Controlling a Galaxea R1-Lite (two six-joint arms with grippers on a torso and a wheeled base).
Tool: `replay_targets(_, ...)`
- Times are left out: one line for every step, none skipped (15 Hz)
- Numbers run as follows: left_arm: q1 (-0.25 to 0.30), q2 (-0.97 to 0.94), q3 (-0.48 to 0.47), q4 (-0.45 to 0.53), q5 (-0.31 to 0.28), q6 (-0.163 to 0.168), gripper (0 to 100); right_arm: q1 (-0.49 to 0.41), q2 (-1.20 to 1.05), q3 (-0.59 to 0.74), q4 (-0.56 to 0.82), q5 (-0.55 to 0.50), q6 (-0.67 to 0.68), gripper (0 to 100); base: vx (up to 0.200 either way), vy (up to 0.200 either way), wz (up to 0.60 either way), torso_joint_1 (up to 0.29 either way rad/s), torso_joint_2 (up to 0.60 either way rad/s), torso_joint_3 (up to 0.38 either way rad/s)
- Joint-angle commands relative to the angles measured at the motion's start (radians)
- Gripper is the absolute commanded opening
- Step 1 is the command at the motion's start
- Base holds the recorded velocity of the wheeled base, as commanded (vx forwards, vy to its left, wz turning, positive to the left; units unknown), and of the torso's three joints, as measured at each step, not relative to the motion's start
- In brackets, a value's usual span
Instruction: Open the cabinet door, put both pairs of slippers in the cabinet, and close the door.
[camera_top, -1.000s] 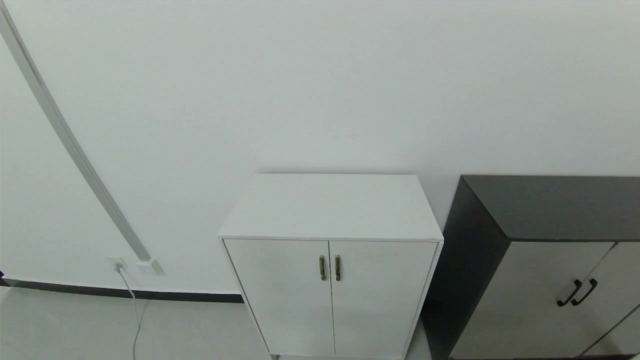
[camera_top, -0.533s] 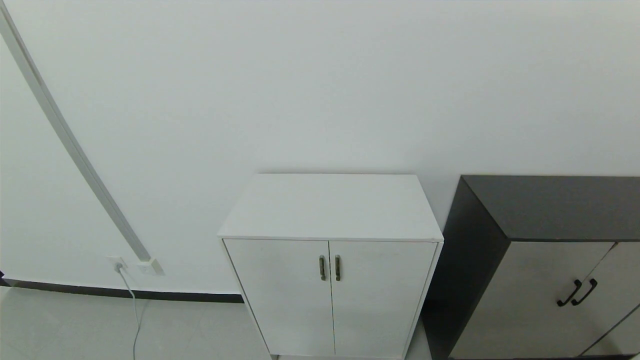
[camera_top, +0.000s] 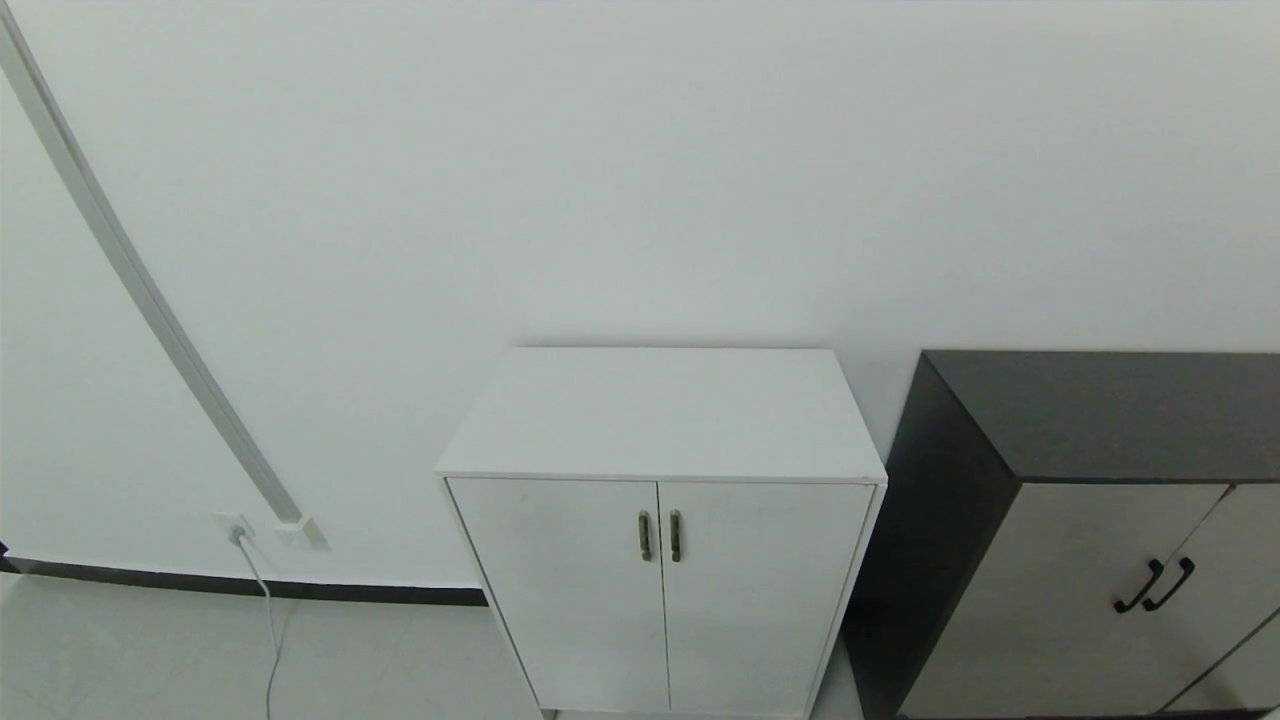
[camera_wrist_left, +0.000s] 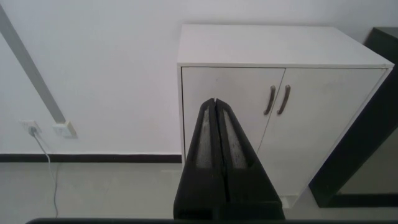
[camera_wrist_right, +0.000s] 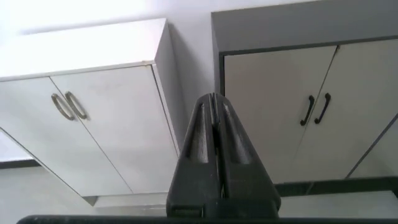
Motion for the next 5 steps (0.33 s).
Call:
replay_targets(0.000, 0.000, 0.000, 0.000, 0.000, 0.000, 0, 0.000, -0.004, 0.000, -0.001, -0.001, -0.005, 0, 0.000, 0.000, 0.00, 0.000, 0.00, 0.000)
replay_targets(0.000, 0.001, 0.000, 0.000, 0.000, 0.000, 0, 0.000, -0.004, 0.000, -0.001, 0.001, -0.006, 0, 0.000, 0.000, 0.00, 0.000, 0.00, 0.000)
replay_targets(0.000, 0.000, 0.000, 0.000, 0.000, 0.000, 0, 0.000, -0.004, 0.000, -0.001, 0.001, -0.006, 0, 0.000, 0.000, 0.00, 0.000, 0.00, 0.000)
replay_targets(0.000, 0.000, 0.000, 0.000, 0.000, 0.000, 0, 0.000, -0.004, 0.000, -0.001, 0.001, -0.006, 0, 0.000, 0.000, 0.00, 0.000, 0.00, 0.000)
replay_targets(0.000, 0.001, 0.000, 0.000, 0.000, 0.000, 0, 0.000, -0.004, 0.000, -0.001, 0.002, -0.008, 0, 0.000, 0.000, 0.00, 0.000, 0.00, 0.000)
